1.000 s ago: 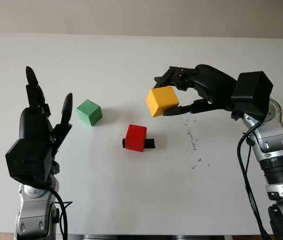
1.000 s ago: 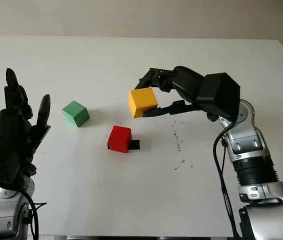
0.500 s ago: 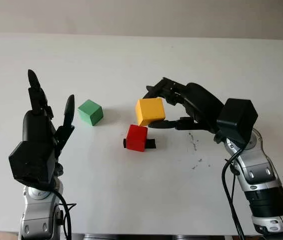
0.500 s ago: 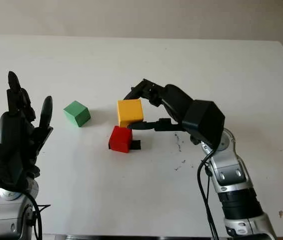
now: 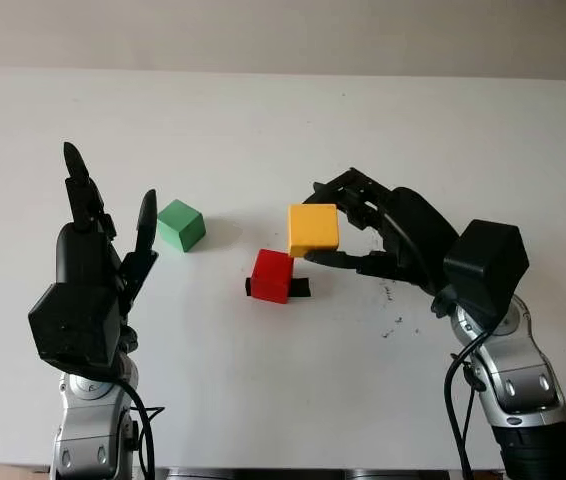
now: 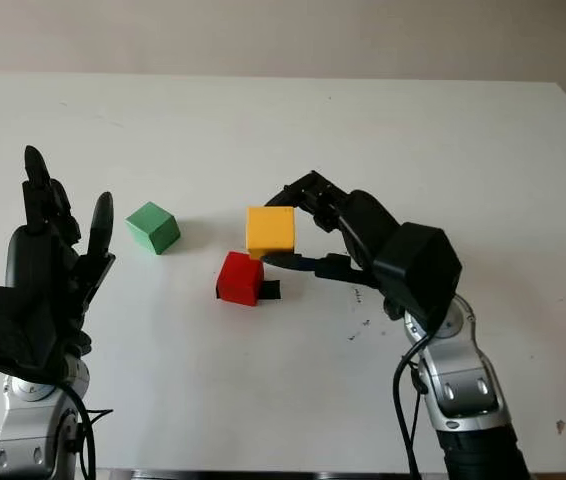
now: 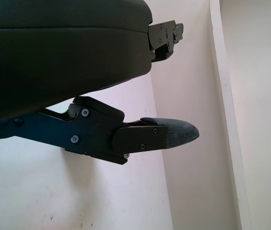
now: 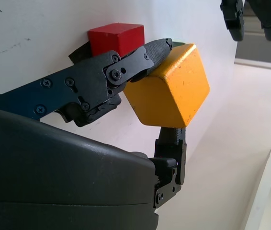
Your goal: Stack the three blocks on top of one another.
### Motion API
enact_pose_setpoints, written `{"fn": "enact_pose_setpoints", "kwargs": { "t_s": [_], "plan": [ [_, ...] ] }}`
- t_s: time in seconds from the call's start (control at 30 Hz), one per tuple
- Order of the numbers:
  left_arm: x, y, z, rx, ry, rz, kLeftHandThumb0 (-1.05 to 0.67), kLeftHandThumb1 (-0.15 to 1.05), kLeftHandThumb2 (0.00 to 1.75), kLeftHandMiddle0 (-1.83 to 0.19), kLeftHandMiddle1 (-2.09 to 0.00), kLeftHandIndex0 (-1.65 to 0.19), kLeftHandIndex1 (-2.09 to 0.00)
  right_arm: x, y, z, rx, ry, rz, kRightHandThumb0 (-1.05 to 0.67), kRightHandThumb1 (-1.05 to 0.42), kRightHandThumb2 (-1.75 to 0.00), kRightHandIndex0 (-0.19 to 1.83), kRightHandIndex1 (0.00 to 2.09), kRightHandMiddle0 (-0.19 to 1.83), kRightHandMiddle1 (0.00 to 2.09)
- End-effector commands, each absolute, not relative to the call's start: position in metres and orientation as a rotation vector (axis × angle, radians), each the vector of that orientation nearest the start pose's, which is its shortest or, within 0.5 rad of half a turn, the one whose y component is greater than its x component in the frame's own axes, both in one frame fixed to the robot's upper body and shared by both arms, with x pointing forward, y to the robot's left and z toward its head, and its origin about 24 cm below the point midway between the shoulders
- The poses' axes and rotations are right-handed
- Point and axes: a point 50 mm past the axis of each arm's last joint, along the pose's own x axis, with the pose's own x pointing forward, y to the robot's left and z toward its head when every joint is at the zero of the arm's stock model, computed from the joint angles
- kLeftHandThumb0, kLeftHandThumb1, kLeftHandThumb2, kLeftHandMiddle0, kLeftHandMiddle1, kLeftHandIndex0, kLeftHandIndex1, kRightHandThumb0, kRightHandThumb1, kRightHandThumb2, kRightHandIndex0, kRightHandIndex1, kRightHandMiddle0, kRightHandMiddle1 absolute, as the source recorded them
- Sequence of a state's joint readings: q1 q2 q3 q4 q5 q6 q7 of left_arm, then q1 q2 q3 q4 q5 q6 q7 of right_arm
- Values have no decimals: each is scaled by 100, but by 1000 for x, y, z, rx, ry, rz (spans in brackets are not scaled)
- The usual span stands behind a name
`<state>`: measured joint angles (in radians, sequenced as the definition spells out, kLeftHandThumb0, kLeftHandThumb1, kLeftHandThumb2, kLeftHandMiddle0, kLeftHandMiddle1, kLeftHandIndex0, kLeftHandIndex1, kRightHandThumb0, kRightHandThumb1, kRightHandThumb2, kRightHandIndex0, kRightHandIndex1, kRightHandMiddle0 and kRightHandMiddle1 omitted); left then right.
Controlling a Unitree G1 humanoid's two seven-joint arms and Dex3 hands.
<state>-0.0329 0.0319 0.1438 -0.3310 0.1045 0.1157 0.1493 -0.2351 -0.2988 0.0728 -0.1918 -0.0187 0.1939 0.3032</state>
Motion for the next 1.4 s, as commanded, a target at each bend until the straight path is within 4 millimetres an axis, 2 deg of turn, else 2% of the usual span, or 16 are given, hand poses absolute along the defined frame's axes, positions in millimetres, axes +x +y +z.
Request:
{"fn": "enact_pose_setpoints", "kwargs": {
  "t_s": [0.0, 0.37, 0.73, 1.37],
  "plan": [
    [247, 192, 119, 135, -266, 304, -55, 105, 41, 19, -3, 19, 0, 281, -147, 130, -336, -190, 372, -49, -101, -6, 26, 6, 22, 161],
    [248, 193, 119, 146, -276, 308, -57, 105, 40, 19, -5, 19, -2, 279, -131, 114, -315, -124, 293, -50, -101, -6, 26, 6, 21, 166],
    [246, 195, 124, 143, -287, 306, -56, 105, 44, 19, -4, 19, -2, 278, -113, 103, -314, -98, 323, -49, -101, -5, 24, 5, 18, 171],
    [244, 198, 126, 144, -281, 312, -55, 105, 42, 18, -6, 19, -4, 283, -99, 84, -325, -54, 322, -50, -104, -6, 20, 4, 10, 180]
  ]
}}
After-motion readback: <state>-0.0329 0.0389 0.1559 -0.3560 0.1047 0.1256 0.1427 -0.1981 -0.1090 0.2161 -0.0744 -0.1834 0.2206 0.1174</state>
